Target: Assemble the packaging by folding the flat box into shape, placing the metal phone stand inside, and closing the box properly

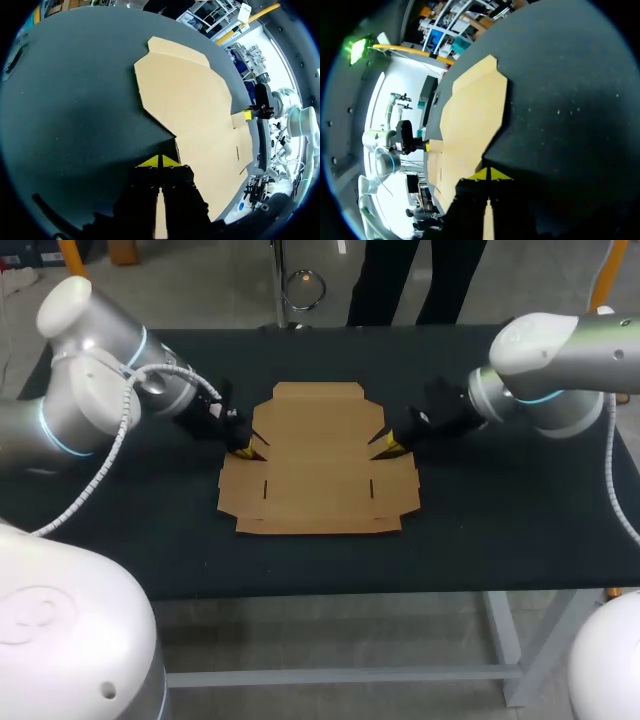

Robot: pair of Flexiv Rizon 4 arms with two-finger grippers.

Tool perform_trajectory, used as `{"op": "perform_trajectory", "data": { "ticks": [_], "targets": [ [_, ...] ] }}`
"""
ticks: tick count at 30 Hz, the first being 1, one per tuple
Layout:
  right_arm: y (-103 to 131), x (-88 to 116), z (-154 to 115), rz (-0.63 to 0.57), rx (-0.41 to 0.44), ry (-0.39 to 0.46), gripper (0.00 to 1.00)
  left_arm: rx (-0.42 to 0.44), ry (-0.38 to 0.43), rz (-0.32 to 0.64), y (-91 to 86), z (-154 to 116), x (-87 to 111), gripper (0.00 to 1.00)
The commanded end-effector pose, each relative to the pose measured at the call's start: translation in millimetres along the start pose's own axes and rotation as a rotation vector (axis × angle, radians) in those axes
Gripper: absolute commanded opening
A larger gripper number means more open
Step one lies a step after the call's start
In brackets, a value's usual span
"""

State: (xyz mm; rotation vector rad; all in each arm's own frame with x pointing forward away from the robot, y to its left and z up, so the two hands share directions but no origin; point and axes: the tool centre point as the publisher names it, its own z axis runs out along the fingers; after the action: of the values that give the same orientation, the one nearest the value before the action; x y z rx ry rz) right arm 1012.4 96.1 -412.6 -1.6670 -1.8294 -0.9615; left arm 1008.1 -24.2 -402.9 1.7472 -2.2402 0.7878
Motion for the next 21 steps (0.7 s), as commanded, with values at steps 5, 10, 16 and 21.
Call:
{"op": "perform_trajectory", "data": {
  "ticks": [5, 10, 16, 21],
  "targets": [
    [0.1, 5.4, 2.4, 0.008, -0.005, -0.038, 0.0, 0.024, -0.098, -0.006, 2.0, -4.3, 11.3, 0.0],
    [0.1, 7.9, 2.5, 0.01, -0.01, -0.053, 0.0, 0.032, -0.105, 0.002, -0.6, -6.0, 13.2, 0.0],
    [0.1, 12.2, 1.8, 0.011, -0.018, -0.079, 0.0, 0.038, -0.124, 0.027, -2.1, -8.1, 19.4, 0.0],
    [0.4, 16.1, 1.8, 0.011, -0.022, -0.087, 0.0, 0.037, -0.129, 0.042, -2.8, -8.0, 23.1, 0.0]
  ]
}}
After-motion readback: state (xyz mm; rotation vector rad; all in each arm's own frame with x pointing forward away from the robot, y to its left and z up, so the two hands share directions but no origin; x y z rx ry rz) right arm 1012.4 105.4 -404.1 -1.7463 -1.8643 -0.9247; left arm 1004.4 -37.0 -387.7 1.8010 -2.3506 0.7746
